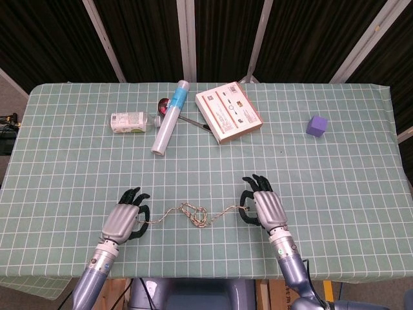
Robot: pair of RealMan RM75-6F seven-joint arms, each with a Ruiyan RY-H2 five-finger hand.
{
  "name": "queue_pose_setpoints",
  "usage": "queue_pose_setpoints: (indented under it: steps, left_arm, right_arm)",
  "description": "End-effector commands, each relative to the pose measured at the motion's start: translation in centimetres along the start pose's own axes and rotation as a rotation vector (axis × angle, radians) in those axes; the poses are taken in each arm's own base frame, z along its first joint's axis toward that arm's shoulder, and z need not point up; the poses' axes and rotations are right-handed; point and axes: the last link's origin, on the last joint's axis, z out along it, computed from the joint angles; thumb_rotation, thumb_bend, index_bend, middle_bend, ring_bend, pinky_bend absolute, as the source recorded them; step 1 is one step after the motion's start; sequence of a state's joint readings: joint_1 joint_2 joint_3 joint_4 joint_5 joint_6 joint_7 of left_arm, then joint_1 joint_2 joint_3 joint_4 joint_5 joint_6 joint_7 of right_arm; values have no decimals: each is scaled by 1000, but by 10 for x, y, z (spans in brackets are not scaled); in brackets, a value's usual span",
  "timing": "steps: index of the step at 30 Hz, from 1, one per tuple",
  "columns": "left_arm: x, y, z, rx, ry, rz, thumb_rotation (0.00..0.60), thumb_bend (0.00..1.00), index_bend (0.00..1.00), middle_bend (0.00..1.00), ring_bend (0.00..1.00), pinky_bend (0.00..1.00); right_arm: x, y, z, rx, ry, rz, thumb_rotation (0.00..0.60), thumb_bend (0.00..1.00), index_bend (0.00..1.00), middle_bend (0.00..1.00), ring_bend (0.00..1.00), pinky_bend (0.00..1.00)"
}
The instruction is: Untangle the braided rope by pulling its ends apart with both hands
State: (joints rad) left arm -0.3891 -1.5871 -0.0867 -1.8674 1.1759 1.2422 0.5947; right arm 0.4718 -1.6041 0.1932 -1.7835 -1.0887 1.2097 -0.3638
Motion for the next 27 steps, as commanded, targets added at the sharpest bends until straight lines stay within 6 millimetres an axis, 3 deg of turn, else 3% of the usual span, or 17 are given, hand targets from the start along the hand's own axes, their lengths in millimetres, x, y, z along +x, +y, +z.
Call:
queue_pose_setpoints:
  steps: [1, 7, 14, 27]
  left_arm:
    - [14, 0, 4, 2, 32, -5, 600, 542, 603, 177, 0, 0]
    - [43, -10, 9, 14, 96, 23, 600, 546, 603, 179, 0, 0]
    - [74, -42, 4, 69, 141, 85, 600, 548, 603, 179, 0, 0]
    - [90, -101, -24, 169, 156, 101, 600, 550, 603, 179, 0, 0]
  right_arm:
    - [8, 4, 1, -7, 15, -6, 600, 456, 647, 178, 0, 0]
    - [29, 21, 3, -30, 54, -60, 600, 456, 646, 178, 0, 0]
    - [67, 54, 4, -100, 124, -99, 600, 457, 647, 177, 0, 0]
    - [112, 112, -15, -230, 207, -140, 600, 456, 647, 177, 0, 0]
